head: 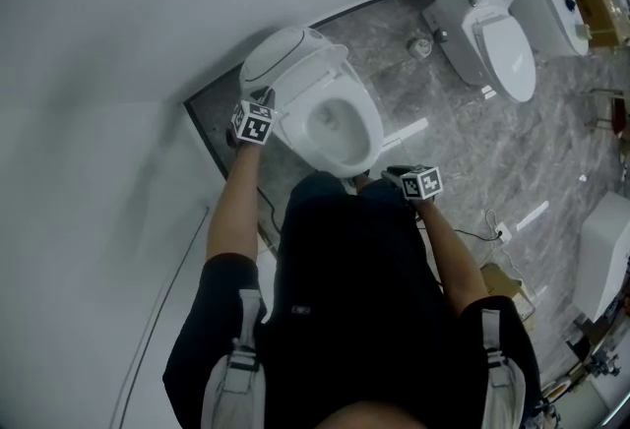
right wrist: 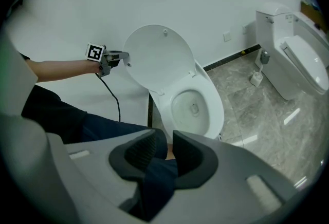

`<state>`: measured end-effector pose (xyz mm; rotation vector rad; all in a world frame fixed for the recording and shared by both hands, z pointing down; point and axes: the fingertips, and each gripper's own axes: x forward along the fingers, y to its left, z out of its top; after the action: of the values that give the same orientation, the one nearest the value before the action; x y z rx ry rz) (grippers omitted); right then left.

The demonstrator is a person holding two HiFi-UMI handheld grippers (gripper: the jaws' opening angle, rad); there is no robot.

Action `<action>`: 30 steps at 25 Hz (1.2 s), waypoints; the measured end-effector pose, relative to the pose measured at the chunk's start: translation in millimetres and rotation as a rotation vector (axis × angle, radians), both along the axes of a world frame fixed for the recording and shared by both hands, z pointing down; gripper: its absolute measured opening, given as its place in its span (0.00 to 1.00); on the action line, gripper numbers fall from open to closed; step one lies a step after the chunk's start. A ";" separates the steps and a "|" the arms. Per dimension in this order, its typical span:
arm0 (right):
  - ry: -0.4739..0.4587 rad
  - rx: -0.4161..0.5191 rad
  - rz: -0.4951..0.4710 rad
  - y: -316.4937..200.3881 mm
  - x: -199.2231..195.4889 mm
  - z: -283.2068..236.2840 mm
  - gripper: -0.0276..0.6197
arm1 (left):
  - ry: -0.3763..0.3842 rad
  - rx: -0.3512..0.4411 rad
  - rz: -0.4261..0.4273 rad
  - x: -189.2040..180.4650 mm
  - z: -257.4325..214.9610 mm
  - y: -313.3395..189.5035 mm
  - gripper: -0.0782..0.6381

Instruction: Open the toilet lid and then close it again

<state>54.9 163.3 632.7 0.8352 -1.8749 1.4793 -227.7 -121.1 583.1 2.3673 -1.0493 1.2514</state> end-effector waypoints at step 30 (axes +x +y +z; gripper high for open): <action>-0.118 0.150 -0.030 -23.5 9.7 -17.8 0.20 | -0.182 -0.074 0.208 85.3 26.7 144.0 0.19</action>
<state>64.6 139.8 614.9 0.7998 -2.0972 1.4108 -142.4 22.9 609.8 2.3913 -0.8039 1.5752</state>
